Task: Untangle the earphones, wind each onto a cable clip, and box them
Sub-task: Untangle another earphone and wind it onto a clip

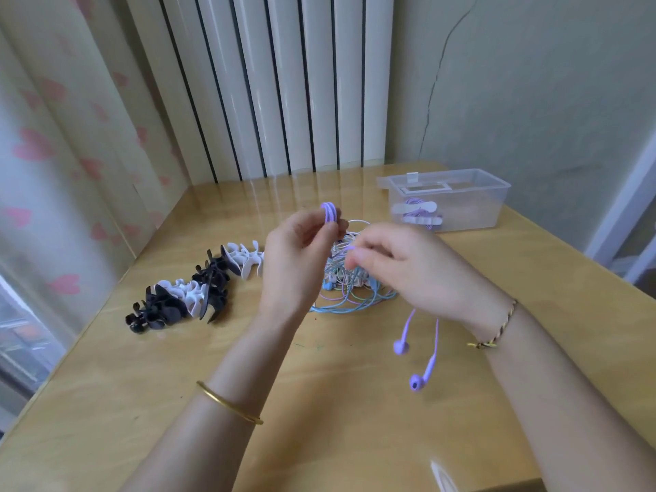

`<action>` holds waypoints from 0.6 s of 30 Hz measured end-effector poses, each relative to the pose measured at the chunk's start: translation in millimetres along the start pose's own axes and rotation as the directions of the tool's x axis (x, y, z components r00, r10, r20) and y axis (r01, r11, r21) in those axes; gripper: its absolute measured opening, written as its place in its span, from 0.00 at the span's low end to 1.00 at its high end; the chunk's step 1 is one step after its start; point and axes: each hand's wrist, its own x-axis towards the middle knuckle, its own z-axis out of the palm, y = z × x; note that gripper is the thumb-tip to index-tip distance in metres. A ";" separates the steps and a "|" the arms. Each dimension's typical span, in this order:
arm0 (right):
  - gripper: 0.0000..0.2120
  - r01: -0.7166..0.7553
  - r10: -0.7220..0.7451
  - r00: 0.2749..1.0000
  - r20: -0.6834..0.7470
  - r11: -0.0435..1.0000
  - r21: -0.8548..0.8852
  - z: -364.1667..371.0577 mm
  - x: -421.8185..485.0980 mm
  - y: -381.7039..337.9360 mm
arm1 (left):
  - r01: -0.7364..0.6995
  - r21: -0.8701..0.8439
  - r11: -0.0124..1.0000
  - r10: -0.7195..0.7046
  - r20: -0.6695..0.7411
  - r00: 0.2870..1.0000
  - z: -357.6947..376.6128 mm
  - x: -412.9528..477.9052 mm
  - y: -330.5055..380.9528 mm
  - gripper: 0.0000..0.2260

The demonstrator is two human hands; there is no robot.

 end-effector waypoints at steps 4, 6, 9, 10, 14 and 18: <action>0.06 0.032 -0.077 0.966 -0.247 0.983 -0.183 -8.4 12.9 7.9 | -0.082 0.212 0.974 0.028 0.249 0.968 -1.3 -2.7 4.9 0.16; 0.06 0.019 -0.093 0.944 -0.316 0.973 -0.229 -6.2 16.2 15.6 | -0.053 0.233 0.971 -0.025 0.317 0.948 -1.5 -3.5 10.0 0.17; 0.05 0.040 -0.101 0.918 -0.382 0.985 -0.166 0.3 19.2 29.1 | 0.038 0.236 0.971 -0.126 0.367 0.922 -0.5 -3.3 11.9 0.11; 0.05 0.037 -0.085 0.921 -0.380 0.991 -0.132 2.2 20.1 32.7 | 0.096 0.172 0.980 -0.156 0.379 0.912 -0.5 -2.8 12.7 0.10; 0.10 -0.022 0.048 0.957 -0.286 0.995 0.095 11.9 17.6 38.4 | 0.478 -0.340 0.810 -0.305 0.452 0.838 -4.5 3.9 21.6 0.12; 0.12 -0.111 0.132 0.990 -0.052 0.947 0.302 23.4 5.6 35.8 | 0.433 -0.485 0.760 -0.366 0.231 0.901 -1.8 11.3 20.8 0.08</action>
